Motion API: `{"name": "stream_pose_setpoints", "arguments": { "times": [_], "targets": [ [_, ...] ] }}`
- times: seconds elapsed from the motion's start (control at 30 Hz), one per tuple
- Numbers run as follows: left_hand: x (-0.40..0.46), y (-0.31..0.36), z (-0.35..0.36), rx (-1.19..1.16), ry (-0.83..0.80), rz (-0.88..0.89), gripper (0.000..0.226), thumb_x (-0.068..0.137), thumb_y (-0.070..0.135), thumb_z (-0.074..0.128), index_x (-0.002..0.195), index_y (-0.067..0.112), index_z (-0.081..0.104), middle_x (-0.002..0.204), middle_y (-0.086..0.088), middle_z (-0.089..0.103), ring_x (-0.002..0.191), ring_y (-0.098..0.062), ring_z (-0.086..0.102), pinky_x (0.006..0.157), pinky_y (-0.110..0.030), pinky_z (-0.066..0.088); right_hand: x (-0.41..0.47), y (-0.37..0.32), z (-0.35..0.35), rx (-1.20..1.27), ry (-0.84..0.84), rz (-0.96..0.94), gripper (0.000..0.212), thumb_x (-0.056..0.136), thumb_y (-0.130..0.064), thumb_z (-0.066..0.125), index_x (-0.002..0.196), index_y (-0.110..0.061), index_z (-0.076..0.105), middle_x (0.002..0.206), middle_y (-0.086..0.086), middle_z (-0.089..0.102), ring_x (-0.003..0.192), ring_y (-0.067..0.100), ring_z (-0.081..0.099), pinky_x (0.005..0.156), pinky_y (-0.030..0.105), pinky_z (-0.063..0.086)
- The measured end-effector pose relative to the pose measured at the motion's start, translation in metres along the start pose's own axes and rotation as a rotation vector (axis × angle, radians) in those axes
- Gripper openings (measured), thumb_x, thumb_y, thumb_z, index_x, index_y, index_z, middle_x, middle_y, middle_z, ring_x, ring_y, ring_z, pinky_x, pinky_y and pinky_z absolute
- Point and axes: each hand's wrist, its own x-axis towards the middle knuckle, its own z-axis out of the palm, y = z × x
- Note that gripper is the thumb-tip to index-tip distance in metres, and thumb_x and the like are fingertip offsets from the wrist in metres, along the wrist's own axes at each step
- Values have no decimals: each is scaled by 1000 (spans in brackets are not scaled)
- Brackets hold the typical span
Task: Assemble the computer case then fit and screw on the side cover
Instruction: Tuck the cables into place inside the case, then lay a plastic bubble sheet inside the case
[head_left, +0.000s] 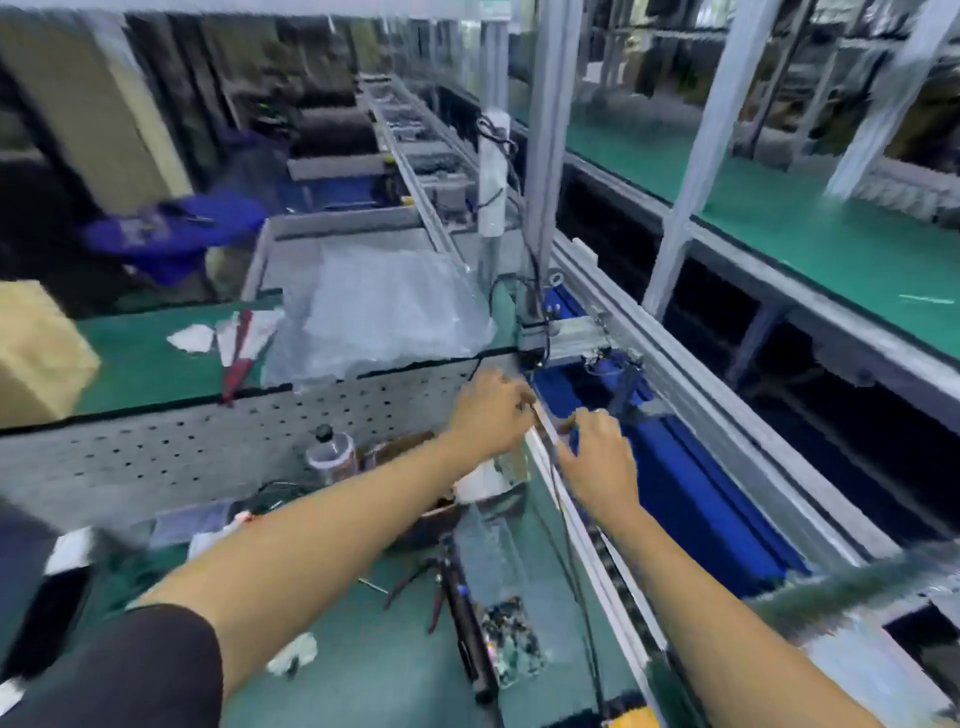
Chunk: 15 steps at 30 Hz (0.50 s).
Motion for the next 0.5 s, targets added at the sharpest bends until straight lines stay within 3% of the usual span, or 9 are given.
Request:
{"name": "stream_pose_setpoints", "arguments": {
  "times": [0.13,0.23,0.3,0.4,0.5],
  "targets": [
    [13,-94,-64,156,256,-53,20,87,37,63,104,28,70,113,-5,58,109,-29,51,90,-40,43,50,-88,37,104,-82,-100,42,86,-24,68,123,-6,59,115,17,58,111,39,53,88,48,43],
    [28,-157,-95,100,470,-163,19,87,34,64,104,25,68,117,-5,55,111,-29,48,94,-40,35,85,-143,52,222,-116,-182,54,85,-25,69,136,-20,53,126,11,55,115,33,54,83,38,43],
    [44,-190,-109,-30,452,-343,31,92,38,62,118,22,64,128,-9,50,122,-32,42,103,-42,32,108,-171,59,269,-121,-174,59,88,-25,67,144,-28,49,137,10,49,120,31,53,83,32,40],
    [64,-225,-125,-231,294,-658,55,91,39,65,139,18,47,143,-18,38,134,-38,32,113,-46,30,137,-197,68,349,-135,12,59,93,-33,61,150,-35,43,153,22,31,141,38,36,110,47,39],
    [71,-248,-126,-326,180,-710,62,91,23,68,145,18,39,146,-19,42,138,-41,33,111,-48,35,158,-206,73,295,-218,130,53,97,-37,52,148,-27,43,138,18,54,130,38,46,110,50,33]
  ]
}}
